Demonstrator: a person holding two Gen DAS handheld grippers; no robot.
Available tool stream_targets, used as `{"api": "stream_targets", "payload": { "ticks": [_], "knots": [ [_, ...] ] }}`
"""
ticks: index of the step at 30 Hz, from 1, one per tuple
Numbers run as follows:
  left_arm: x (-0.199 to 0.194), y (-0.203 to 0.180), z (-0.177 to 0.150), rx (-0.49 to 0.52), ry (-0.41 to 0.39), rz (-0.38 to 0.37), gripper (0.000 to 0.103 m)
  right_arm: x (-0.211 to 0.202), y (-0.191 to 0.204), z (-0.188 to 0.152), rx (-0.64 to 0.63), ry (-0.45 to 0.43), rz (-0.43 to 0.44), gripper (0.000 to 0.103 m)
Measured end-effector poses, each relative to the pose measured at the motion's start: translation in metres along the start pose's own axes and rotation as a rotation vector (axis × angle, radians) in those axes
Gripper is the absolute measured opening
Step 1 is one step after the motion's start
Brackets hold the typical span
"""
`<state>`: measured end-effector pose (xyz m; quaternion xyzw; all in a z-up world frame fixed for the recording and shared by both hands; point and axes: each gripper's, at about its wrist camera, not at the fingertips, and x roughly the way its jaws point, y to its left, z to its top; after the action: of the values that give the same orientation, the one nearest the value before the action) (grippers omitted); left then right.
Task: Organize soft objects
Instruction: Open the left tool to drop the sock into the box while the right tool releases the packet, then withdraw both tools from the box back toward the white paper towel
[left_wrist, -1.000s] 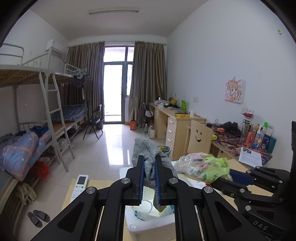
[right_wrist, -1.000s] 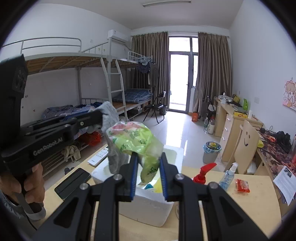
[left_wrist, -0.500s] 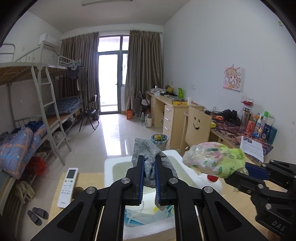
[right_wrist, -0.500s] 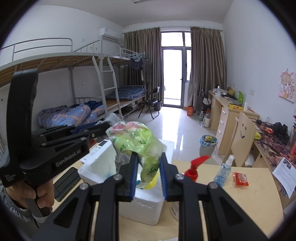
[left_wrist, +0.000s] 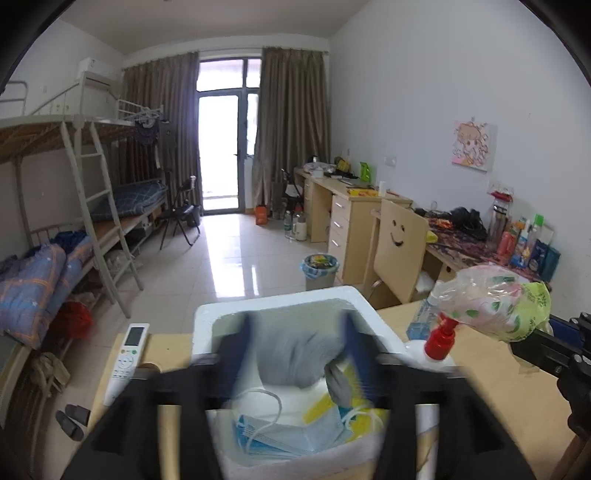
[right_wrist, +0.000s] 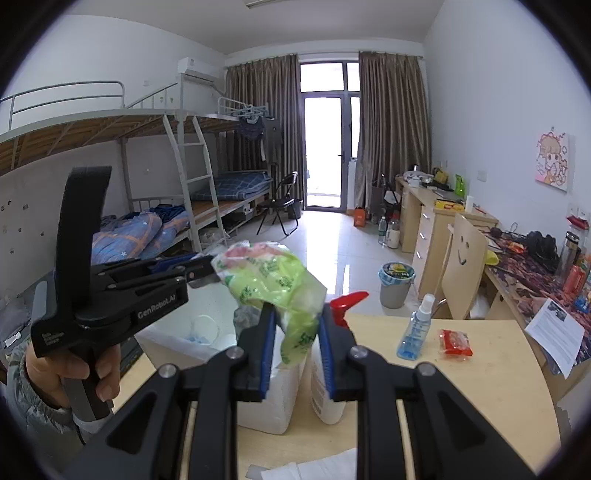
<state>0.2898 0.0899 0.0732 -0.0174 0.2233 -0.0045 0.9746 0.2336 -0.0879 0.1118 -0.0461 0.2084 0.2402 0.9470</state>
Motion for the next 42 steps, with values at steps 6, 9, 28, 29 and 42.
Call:
{"api": "stream_targets", "payload": {
  "ticks": [6,9,28,29,42],
  "knots": [
    [-0.008,0.007,-0.001,-0.028,-0.038,0.057,0.102,-0.001,-0.001,0.0,0.008,-0.005,-0.001,0.026],
    [-0.008,0.008,-0.002,-0.029,-0.025,0.057,0.102,-0.001,-0.001,-0.001,0.007,-0.006,-0.002,0.026],
    [-0.071,0.027,-0.013,-0.031,-0.095,0.163,0.102,0.025,0.014,0.005,-0.038,0.022,0.052,0.026],
    [-0.074,0.028,-0.014,-0.027,-0.098,0.174,0.102,0.028,0.016,0.005,-0.041,0.025,0.056,0.026],
    [-0.088,0.053,-0.03,-0.053,-0.097,0.257,0.102,0.064,0.037,0.006,-0.059,0.072,0.114,0.026]
  ]
}}
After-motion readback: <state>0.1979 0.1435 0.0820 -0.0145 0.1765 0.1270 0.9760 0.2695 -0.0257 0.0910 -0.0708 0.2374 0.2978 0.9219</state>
